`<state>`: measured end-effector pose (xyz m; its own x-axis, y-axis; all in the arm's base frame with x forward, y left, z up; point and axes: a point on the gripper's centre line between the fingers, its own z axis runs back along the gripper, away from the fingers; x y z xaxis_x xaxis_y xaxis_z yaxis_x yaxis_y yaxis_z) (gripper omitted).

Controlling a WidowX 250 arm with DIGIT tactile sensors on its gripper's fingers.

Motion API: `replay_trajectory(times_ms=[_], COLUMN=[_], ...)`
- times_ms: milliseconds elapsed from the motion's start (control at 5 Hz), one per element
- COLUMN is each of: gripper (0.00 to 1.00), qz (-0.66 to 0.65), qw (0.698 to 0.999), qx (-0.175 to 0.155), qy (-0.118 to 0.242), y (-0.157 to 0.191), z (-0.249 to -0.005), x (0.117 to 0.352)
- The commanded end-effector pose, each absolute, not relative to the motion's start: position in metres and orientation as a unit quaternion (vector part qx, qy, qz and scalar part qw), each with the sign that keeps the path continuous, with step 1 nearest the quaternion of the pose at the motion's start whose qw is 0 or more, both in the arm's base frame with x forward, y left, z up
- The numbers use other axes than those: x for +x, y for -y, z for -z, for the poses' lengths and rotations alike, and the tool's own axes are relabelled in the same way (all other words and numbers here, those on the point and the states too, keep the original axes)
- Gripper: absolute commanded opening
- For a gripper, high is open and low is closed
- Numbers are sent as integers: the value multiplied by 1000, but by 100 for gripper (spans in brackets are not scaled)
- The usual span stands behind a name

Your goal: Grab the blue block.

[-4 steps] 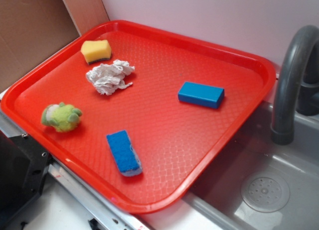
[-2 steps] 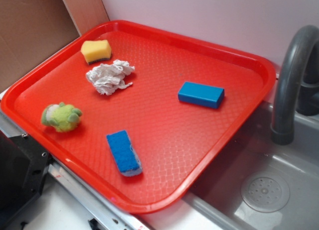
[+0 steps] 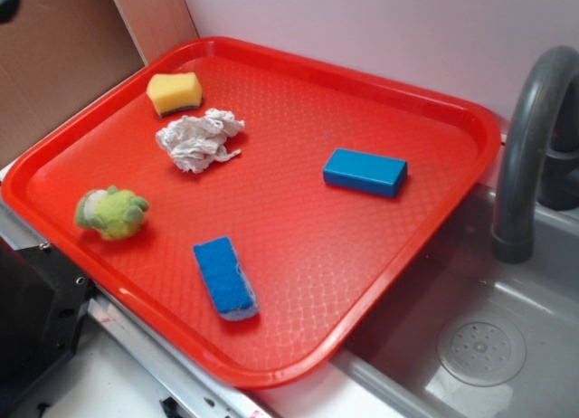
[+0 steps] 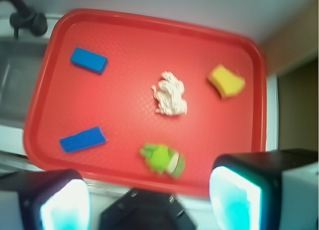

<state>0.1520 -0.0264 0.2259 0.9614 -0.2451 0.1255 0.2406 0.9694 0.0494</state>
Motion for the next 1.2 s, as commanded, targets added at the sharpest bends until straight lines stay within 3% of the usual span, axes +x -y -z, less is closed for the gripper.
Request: replay_trajectory(times_ms=[0,200,400,600,800,1000], gripper=[100,100,100,100,100,100], qz=[327,402,464,506,558,579], qw=[939,910,879,858,826,814], qx=[-2,-15,-39,-22,-37,-42], qy=[103,98,107,80,65,24], y=[62,79,89,101,116,129], z=[-215,-190,-175,-150,-124,-89], x=[208,242,259,278,290,296])
